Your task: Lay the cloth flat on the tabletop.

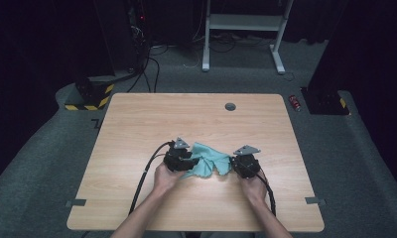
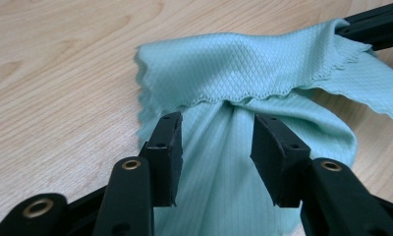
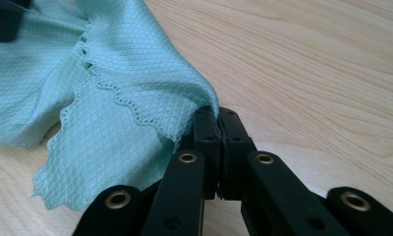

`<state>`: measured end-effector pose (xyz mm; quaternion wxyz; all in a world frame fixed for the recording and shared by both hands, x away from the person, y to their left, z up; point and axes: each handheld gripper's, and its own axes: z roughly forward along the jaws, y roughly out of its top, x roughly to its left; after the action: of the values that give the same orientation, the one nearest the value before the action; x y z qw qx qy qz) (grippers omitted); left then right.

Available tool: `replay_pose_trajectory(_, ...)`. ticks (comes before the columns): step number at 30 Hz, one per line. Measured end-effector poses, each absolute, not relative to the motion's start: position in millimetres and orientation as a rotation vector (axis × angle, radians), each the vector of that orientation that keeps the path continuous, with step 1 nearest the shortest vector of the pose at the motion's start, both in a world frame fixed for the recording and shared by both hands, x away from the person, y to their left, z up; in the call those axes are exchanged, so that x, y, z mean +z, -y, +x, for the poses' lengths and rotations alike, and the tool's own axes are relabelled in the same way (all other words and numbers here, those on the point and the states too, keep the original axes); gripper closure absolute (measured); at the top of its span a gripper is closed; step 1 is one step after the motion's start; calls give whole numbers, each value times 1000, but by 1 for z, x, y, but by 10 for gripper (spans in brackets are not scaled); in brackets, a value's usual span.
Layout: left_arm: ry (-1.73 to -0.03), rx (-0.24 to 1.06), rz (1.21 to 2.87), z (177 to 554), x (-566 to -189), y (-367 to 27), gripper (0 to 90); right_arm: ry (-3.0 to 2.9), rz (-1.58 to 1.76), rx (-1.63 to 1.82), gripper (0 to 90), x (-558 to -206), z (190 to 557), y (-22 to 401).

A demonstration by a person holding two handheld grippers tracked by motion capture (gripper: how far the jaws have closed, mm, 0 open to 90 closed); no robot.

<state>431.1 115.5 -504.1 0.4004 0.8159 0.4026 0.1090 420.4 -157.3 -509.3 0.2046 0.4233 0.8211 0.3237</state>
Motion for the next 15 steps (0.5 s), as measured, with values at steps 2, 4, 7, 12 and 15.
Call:
replay_pose_trajectory(2, -1024, 279, 2062, 430, -504, -119, 543, -2284, 1195, 897, 890, -509, 422, 161)
replay_pose_trajectory(4, -1037, 282, 2058, 429, -505, -123, 539, -2281, 1201, 887, 890, -510, 425, 164)
replay_pose_trajectory(7, -1057, 294, 2053, 427, -507, -130, 533, -2272, 1224, 874, 890, -511, 428, 168)
replay_pose_trajectory(12, -1058, 313, 2069, 421, -508, -137, 532, -2276, 1241, 854, 885, -513, 432, 172)
replay_pose_trajectory(15, -1069, 322, 2067, 419, -508, -140, 526, -2279, 1244, 852, 876, -513, 431, 170)
